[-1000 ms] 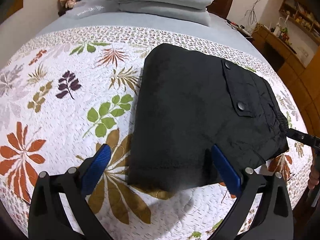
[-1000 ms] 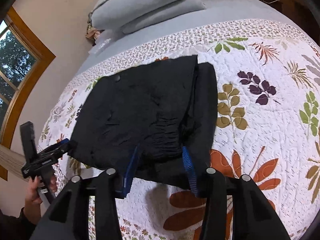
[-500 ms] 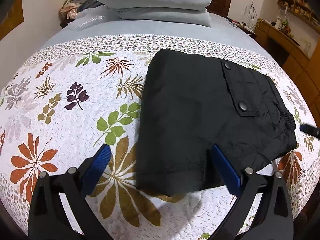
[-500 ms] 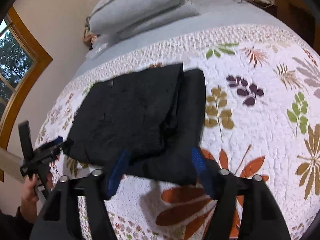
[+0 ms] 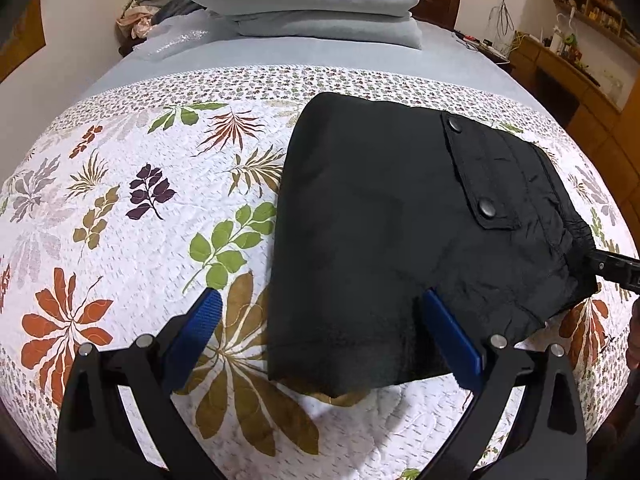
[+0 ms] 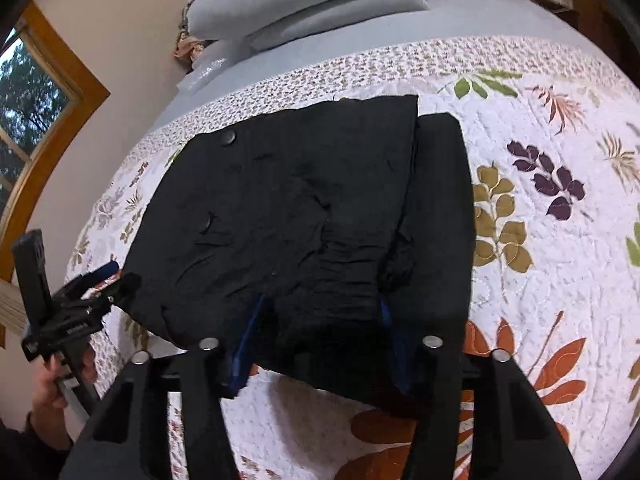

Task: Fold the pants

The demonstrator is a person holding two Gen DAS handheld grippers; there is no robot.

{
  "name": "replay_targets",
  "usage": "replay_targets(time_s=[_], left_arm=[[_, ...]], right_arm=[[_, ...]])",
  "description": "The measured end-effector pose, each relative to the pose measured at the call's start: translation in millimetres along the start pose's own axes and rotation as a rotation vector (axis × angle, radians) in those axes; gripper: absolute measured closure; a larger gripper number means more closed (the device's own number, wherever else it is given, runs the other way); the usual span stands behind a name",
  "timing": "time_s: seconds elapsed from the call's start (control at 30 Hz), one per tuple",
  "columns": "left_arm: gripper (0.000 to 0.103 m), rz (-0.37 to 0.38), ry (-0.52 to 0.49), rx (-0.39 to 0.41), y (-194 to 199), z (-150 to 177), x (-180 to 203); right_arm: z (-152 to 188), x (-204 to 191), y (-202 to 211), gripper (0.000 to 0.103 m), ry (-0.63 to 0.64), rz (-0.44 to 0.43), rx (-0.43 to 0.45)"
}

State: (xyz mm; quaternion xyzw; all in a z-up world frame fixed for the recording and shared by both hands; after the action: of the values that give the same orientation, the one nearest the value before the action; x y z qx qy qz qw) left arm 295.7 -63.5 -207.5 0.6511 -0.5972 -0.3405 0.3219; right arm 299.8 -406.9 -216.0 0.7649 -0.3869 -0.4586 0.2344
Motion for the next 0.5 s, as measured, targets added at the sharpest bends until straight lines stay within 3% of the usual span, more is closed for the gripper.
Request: replay_targets(time_s=[0.1, 0.5], left_arm=[[0.003, 0.008, -0.002, -0.005, -2.4, 0.9, 4.2], [0.002, 0.067, -0.007, -0.061, -22.5, 8.8, 27.0]], right_arm=[[4.0, 3.3, 7.9, 0.063, -0.030, -0.052, 0.008], [14.9, 16.0, 22.6, 0.065, -0.055, -0.043, 0.031]])
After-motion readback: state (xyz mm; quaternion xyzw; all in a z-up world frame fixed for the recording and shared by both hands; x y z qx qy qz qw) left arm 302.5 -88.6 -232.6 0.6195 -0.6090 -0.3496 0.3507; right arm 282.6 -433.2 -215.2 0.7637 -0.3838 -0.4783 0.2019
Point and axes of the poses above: each gripper's, at about its wrist camera, not at the fingertips, and y roughly against the way its jaws point, x to its right, z to its underside, the point moved 7 cm from there along -y, roughly the way its jaws point, and after that the axes turned 9 degrees about -z, right-handed, at the moved point
